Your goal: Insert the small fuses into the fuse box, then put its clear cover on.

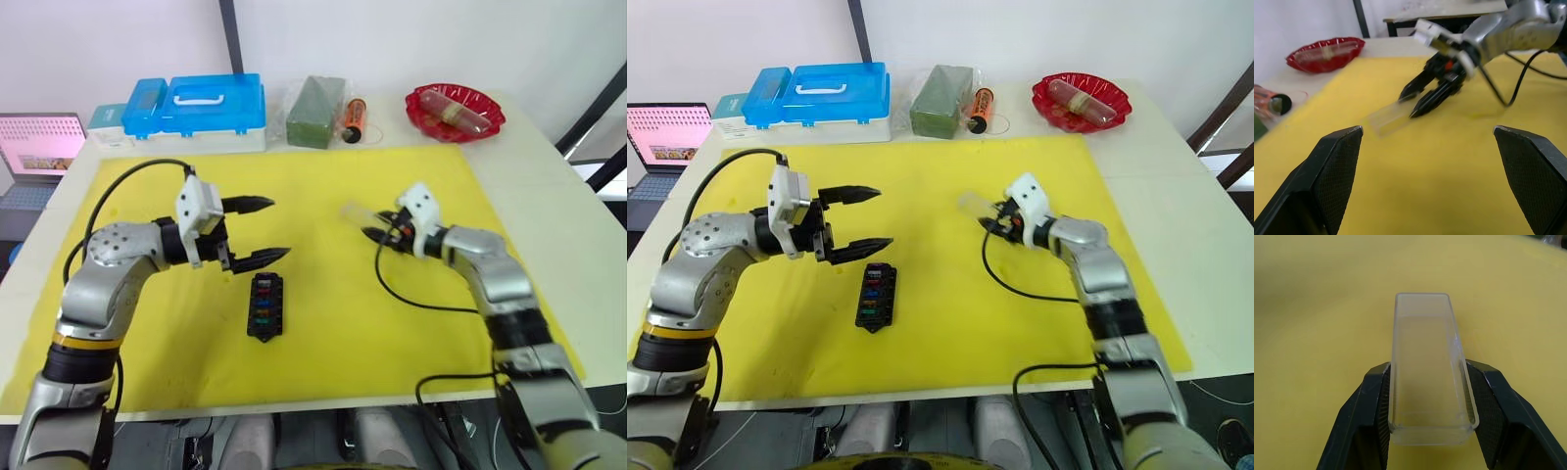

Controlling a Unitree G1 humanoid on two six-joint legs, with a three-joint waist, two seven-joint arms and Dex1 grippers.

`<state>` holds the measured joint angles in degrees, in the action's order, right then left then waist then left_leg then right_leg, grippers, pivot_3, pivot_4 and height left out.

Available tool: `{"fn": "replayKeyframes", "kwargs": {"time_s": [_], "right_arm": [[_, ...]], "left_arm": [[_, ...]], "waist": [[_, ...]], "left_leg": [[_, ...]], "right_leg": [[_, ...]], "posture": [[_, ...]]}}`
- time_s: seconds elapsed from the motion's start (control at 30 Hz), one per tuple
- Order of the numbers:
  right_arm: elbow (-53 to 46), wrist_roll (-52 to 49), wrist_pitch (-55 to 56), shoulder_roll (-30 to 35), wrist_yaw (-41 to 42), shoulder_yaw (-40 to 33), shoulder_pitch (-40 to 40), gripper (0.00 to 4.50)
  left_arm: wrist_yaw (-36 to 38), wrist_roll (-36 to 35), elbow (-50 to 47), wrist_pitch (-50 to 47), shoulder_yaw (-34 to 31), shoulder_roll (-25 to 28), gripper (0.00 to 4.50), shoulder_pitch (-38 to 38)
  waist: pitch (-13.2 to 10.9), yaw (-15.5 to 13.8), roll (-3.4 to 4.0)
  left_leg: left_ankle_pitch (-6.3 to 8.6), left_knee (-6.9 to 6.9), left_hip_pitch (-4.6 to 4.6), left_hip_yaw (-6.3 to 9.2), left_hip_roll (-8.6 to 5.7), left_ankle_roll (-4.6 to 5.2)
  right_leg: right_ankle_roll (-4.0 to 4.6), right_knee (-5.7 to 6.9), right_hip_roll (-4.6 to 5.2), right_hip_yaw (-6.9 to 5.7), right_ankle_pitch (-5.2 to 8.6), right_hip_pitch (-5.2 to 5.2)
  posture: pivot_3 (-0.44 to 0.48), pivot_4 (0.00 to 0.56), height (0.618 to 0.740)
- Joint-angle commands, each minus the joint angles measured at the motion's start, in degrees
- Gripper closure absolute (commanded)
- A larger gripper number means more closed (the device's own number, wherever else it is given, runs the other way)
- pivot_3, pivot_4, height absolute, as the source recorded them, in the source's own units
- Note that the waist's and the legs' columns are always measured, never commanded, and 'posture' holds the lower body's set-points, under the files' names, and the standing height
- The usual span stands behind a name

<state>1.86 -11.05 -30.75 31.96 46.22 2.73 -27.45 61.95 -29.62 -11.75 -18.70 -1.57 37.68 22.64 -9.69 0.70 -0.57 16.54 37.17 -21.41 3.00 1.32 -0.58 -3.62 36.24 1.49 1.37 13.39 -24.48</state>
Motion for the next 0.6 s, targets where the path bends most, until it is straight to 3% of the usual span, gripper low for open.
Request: {"fn": "replayKeyframes", "kwargs": {"time_s": [0.03,0.17,0.4,0.6], "right_arm": [[-11.8,-3.4,-5.7,3.3,1.1,-2.1,4.7,2.62],[-14.2,-2.7,-5.2,5.1,0.5,-1.8,9.6,2.62],[-14.5,-2.7,-6.7,4.0,-1.8,-0.4,6.8,0.16],[-13.1,-2.2,-6.5,2.7,-3.0,1.6,5.9,0.05]], "left_arm": [[-0.1,-2.9,-4.5,-1.1,-1.3,0.0,0.0,-0.8],[-0.9,-2.9,-5.2,-1.4,-0.5,-0.6,0.0,-1.0],[0.6,-3.0,-6.4,-2.7,1.4,-0.2,0.0,-0.3],[1.0,-3.4,-8.4,-3.6,2.4,0.0,0.0,-0.3]], "waist": [[0.0,0.1,-0.01],[0.0,0.3,0.0],[0.0,0.2,-0.01],[0.0,0.1,-0.01]], "left_leg": [[0.0,0.01,0.03,0.01,0.0,0.0],[0.0,0.02,0.13,0.01,0.02,0.0],[0.0,0.05,0.07,0.01,0.02,0.0],[0.0,0.05,0.07,0.02,0.02,0.0]], "right_leg": [[0.01,0.0,-0.03,0.0,0.01,0.02],[0.02,0.02,-0.12,0.03,0.02,0.07],[0.01,-0.01,-0.11,0.03,0.02,0.07],[0.01,-0.01,-0.1,0.03,0.02,0.07]], "posture": [[0.0,0.15,0.74],[0.0,0.15,0.74],[0.0,0.15,0.74],[0.0,0.15,0.74]]}}
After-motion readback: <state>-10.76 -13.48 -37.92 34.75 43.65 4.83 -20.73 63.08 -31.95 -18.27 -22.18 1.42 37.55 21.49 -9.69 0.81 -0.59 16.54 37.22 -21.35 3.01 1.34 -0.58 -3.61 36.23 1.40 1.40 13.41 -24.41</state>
